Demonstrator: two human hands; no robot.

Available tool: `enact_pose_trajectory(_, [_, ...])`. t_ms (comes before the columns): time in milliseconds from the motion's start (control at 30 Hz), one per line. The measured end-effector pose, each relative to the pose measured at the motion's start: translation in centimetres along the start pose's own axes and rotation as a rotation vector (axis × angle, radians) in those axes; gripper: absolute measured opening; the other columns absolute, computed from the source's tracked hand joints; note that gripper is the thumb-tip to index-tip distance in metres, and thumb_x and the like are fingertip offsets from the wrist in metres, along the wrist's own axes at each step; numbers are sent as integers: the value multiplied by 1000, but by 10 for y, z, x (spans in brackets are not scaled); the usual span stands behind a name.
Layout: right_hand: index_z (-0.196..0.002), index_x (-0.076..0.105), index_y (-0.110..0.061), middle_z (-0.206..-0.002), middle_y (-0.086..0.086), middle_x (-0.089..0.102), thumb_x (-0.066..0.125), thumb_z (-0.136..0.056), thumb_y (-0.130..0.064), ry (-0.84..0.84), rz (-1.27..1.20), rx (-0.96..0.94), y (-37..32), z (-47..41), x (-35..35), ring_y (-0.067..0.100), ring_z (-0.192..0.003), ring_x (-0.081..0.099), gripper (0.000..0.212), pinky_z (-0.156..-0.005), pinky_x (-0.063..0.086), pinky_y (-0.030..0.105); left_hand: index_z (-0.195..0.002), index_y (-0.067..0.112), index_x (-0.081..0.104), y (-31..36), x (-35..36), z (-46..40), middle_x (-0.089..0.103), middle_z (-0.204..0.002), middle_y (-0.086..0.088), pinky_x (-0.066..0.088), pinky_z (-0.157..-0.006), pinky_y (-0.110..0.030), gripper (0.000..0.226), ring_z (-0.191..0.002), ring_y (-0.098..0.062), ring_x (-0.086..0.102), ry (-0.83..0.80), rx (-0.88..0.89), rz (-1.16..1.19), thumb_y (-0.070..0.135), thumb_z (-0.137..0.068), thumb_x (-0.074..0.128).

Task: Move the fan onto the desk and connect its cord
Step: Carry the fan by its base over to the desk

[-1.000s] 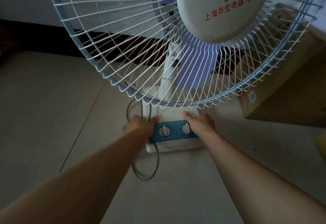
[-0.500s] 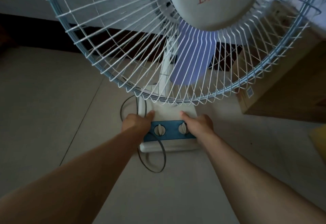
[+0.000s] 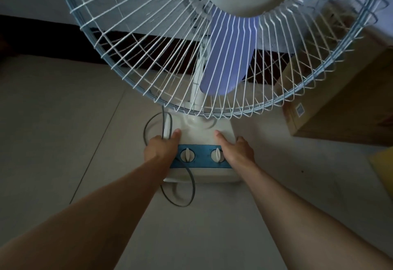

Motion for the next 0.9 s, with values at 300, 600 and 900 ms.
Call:
enact_pose_trajectory(300, [-115, 62, -10, -119, 11, 66, 47, -61, -80, 109, -23, -52, 3, 27, 2, 30, -110, 61, 90, -94, 51, 40, -113, -1, 60, -6, -11, 19, 64, -112, -22, 51, -91, -40, 61, -103, -37, 61, 4, 19, 61, 53, -87, 50])
enact_pose_trajectory(600, [-103, 65, -8, -110, 12, 68, 54, -73, -69, 96, -21, -106, -11, 59, -9, 31, -104, 62, 69, -87, 50, 34, -101, 1, 60, -7, -44, 54, 62, -87, -12, 50, -68, -32, 49, -75, -24, 59, 30, 18, 185, 48, -88, 51])
enact_pose_trajectory(900, [-129, 54, -6, -130, 14, 58, 51, -80, -64, 107, -51, -217, -65, 112, -52, 31, -115, 56, 76, -85, 40, 29, -99, 5, 61, 33, -106, 103, 64, -88, -11, 47, -61, -28, 46, -74, -24, 60, 79, 51, 337, 48, -85, 57])
Point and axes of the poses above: each hand's wrist, its own z-axis away from the middle knuckle, its own x-axis out of the palm, y = z × x, the point moved 3 cm from there along -z, towards the middle knuckle
